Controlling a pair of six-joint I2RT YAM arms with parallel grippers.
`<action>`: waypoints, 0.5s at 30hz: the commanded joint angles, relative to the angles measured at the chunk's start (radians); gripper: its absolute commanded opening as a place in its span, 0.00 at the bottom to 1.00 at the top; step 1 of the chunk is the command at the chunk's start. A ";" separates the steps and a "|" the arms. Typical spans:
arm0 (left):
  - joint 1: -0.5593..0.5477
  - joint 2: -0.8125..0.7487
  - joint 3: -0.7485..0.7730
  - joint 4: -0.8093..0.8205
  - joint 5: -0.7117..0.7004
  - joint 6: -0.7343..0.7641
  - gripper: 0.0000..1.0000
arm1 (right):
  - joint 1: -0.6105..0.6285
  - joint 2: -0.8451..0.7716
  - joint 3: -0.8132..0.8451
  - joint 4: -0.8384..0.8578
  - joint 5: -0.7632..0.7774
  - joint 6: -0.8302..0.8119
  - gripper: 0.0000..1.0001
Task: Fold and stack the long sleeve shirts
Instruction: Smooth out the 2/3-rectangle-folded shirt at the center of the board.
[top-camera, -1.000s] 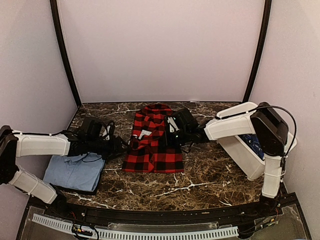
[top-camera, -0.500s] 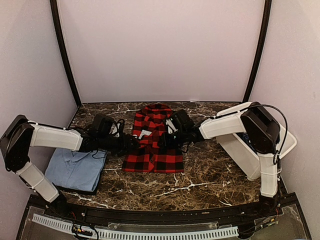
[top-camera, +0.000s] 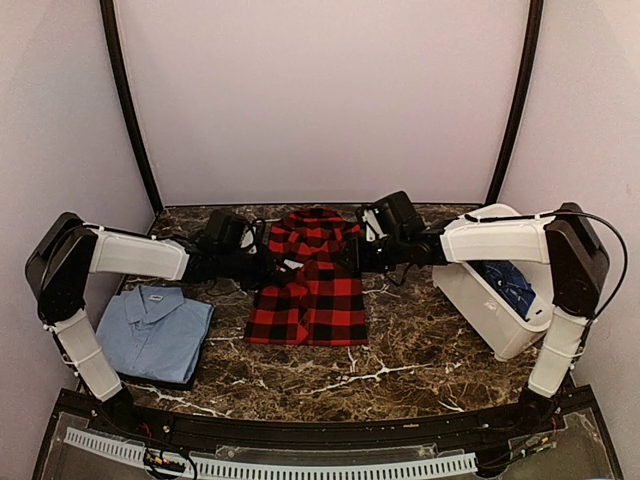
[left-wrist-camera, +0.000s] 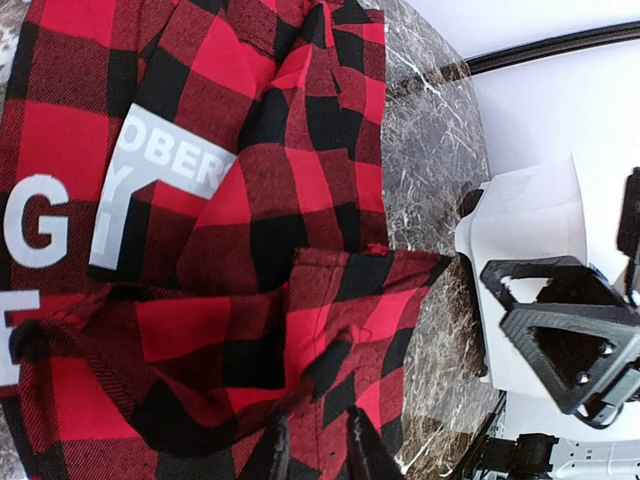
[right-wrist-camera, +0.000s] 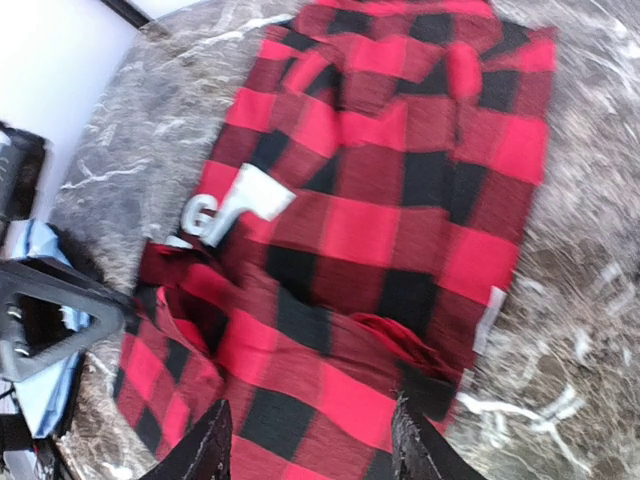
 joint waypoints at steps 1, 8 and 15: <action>-0.002 0.037 0.073 -0.027 -0.006 0.027 0.16 | -0.035 -0.012 -0.086 0.009 -0.009 0.007 0.54; 0.003 0.086 0.149 -0.065 -0.037 0.048 0.18 | -0.042 0.048 -0.073 0.039 -0.034 -0.039 0.63; 0.113 0.019 0.106 -0.098 -0.048 0.075 0.37 | -0.068 0.105 -0.037 0.051 -0.065 -0.066 0.64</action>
